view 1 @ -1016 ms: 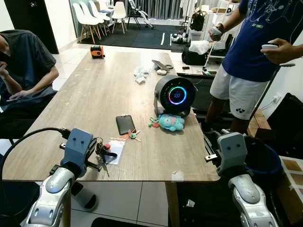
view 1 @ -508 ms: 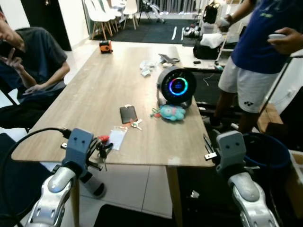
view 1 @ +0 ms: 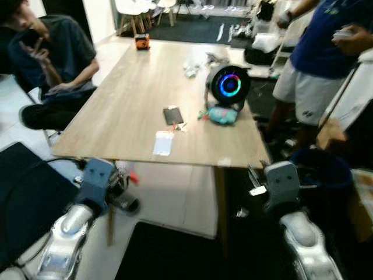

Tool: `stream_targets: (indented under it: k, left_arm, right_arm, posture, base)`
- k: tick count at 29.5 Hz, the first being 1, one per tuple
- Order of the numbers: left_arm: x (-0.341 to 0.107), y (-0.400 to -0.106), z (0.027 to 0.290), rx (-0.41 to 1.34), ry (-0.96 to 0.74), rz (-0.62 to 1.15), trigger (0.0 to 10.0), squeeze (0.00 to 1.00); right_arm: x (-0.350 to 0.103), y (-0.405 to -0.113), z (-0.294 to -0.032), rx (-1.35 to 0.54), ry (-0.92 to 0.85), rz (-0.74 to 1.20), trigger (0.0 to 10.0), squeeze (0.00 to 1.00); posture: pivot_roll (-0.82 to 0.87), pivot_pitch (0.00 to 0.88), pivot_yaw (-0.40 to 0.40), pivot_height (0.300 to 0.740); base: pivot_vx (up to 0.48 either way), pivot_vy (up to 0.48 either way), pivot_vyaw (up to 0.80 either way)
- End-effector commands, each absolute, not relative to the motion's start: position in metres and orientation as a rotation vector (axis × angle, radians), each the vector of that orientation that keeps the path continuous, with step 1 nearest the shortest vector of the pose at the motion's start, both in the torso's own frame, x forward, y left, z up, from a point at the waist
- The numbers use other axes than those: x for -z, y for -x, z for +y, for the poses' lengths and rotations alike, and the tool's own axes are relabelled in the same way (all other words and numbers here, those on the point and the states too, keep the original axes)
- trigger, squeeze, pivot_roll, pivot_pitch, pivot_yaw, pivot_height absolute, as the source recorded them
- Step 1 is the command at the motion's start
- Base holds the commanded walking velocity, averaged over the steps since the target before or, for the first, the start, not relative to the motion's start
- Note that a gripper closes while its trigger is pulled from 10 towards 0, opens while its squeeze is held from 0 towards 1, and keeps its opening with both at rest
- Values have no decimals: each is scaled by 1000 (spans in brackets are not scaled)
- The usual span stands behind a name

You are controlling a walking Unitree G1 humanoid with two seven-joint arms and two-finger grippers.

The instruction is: Hang keys on a hook

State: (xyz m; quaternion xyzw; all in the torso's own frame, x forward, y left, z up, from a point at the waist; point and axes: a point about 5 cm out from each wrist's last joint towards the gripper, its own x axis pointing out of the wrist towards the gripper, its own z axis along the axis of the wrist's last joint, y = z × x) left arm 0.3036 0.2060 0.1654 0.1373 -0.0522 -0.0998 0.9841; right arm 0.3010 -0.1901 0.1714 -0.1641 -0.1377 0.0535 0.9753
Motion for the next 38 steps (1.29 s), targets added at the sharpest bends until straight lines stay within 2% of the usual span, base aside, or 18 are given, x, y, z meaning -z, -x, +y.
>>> stream_targets:
  k: [1,38]
  left_arm:
    - [-164,-302,207,199,-285,-99,10000,0]
    - [-161,-300,205,204,-284,-91,10000,0]
  right_arm:
    - [-168,-300,-191,-109,329,-269,10000,0]
    - [-167,-300,-188,-119,327,-272,10000,0]
  posture:
    - [-3,142,-5,740]
    - [-1,145,-5,740]
  base:
    - [-300,0,444]
    - [-298,0,481]
